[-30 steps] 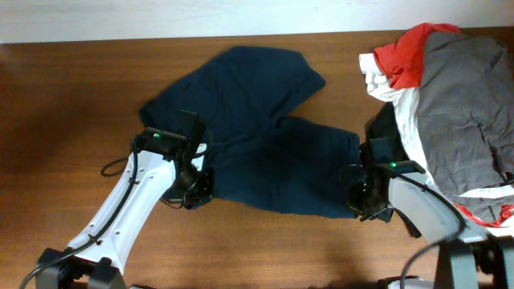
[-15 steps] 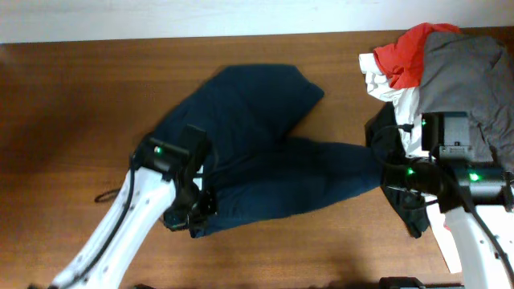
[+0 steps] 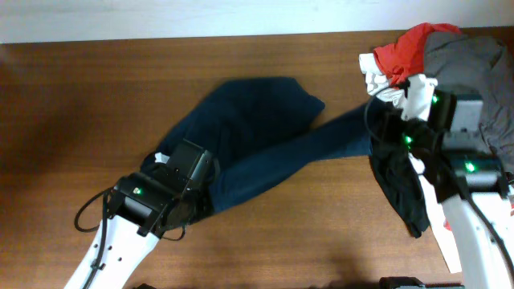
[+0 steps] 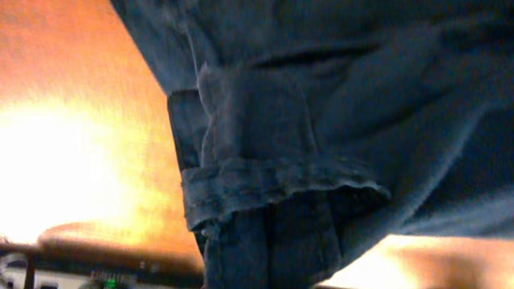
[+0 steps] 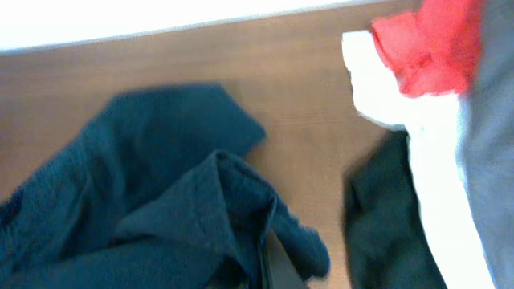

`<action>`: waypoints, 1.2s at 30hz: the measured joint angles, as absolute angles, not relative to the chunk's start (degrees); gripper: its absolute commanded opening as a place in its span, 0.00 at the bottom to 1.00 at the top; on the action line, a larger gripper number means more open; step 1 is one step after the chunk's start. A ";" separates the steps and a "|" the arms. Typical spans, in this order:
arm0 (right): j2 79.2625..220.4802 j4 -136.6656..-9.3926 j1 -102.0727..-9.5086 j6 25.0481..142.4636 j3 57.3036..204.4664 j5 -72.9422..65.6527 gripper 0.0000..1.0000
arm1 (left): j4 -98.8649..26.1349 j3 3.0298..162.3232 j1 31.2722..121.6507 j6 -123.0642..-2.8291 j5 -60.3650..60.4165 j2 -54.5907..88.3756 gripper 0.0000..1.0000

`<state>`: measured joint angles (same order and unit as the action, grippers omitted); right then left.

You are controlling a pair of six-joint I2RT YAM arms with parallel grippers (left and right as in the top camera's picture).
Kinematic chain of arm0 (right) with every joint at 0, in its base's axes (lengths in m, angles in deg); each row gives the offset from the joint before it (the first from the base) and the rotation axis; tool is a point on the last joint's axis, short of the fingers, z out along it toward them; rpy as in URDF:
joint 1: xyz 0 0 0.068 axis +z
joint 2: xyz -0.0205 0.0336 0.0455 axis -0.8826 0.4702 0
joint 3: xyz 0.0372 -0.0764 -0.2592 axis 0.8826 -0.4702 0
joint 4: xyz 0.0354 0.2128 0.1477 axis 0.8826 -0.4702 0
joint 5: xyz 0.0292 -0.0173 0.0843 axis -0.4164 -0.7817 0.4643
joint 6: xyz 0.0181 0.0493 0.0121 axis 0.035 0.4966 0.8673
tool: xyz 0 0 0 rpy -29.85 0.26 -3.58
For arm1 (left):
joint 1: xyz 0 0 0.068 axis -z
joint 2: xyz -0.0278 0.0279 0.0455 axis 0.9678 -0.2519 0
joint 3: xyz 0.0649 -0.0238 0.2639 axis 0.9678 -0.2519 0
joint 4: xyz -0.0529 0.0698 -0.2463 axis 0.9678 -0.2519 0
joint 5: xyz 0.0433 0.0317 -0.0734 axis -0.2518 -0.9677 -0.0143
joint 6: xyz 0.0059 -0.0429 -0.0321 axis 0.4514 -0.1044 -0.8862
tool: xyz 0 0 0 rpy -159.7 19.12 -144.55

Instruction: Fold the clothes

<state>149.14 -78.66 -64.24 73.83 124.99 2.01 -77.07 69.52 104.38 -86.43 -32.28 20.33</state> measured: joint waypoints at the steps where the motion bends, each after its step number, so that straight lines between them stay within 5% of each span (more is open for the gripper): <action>1: 150.52 -77.19 -63.98 73.68 125.06 2.44 0.04 | -76.51 69.52 104.43 -86.56 -33.04 20.18 0.01; 21: 180.31 -35.86 -52.57 72.19 125.15 4.28 0.04 | -69.88 69.50 103.62 -97.05 -51.67 8.25 0.00; 36: 186.82 -18.31 -49.83 72.89 125.13 6.62 0.04 | -60.27 69.50 85.22 -98.56 -52.12 7.83 0.01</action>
<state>186.82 -18.31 -49.83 72.89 125.13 6.62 -60.27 69.50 85.22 -98.56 -52.12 7.83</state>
